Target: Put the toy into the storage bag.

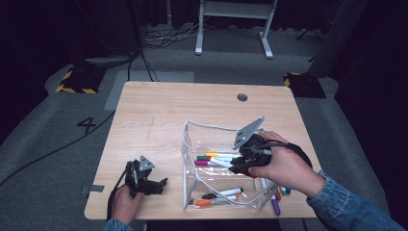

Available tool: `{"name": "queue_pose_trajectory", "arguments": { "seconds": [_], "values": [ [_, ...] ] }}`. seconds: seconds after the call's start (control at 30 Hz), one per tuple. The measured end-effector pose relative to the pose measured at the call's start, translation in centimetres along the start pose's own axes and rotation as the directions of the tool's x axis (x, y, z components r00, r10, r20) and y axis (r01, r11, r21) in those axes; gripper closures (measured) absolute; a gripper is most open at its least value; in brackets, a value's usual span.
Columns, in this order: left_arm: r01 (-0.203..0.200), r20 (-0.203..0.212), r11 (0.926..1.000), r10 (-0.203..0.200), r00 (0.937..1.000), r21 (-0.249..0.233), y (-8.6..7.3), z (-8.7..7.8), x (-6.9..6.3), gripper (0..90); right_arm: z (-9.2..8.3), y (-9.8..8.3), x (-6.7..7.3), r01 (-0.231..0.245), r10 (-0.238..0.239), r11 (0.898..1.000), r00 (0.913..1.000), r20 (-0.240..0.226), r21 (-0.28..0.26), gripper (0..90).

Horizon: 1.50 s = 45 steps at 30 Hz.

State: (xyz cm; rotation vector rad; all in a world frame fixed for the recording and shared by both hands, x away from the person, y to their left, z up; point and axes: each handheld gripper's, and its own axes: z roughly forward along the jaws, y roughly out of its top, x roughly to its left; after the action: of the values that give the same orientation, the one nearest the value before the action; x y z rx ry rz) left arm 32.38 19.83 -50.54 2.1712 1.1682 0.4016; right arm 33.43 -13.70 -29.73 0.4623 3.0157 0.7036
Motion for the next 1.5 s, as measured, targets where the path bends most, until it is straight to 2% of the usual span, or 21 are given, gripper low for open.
{"name": "queue_pose_trajectory", "arguments": {
  "seconds": [0.23,0.33,0.43,0.53,0.77,1.07,1.3,1.37,1.4,1.43,1.5],
  "values": [
    [0.000,0.000,1.0000,0.000,1.0000,0.000,0.0,0.0,0.0,0.0,2.8,0.8,0.0,0.017,-0.014,0.996,0.9996,-0.024,0.092,76.7],
    [0.002,0.001,1.0000,-0.002,1.0000,0.000,0.0,0.0,0.0,0.0,3.7,0.8,-0.1,0.026,-0.023,0.990,0.9993,-0.030,0.137,76.7],
    [0.000,0.000,1.0000,0.000,1.0000,0.000,0.0,0.0,0.0,0.0,4.2,1.0,-0.2,0.052,-0.048,0.986,0.9985,-0.026,0.158,76.7],
    [0.001,0.000,1.0000,-0.001,1.0000,0.001,0.0,0.0,0.0,0.0,4.9,1.2,0.0,0.059,-0.054,0.982,0.9979,-0.036,0.182,76.7],
    [-0.001,0.000,1.0000,0.001,1.0000,0.000,0.0,0.0,0.0,0.0,7.3,1.1,-0.2,0.080,-0.067,0.966,0.9958,-0.062,0.246,76.7],
    [0.003,0.001,1.0000,-0.003,1.0000,0.001,0.0,0.0,0.0,0.0,9.6,0.6,-0.6,0.118,-0.091,0.948,0.9905,-0.103,0.297,76.7],
    [0.002,0.001,1.0000,-0.002,1.0000,0.001,0.0,0.0,0.0,0.0,11.0,0.3,-0.7,0.132,-0.090,0.925,0.9872,-0.131,0.356,76.6],
    [0.002,0.001,1.0000,-0.002,1.0000,0.001,0.0,0.0,0.0,0.0,11.1,0.3,-0.7,0.130,-0.085,0.924,0.9867,-0.138,0.359,76.4],
    [0.002,0.001,1.0000,-0.002,1.0000,0.001,0.0,0.0,0.0,0.0,11.1,0.3,-0.8,0.141,-0.096,0.923,0.9853,-0.141,0.357,73.6],
    [0.002,0.001,1.0000,-0.002,1.0000,0.001,0.0,0.0,0.0,0.0,11.2,0.3,-0.8,0.145,-0.106,0.926,0.9860,-0.129,0.349,66.2],
    [0.003,0.002,1.0000,-0.003,1.0000,0.000,0.0,0.0,0.0,0.0,11.1,0.2,-0.9,0.151,-0.121,0.932,0.9867,-0.108,0.329,63.5]
  ]
}}
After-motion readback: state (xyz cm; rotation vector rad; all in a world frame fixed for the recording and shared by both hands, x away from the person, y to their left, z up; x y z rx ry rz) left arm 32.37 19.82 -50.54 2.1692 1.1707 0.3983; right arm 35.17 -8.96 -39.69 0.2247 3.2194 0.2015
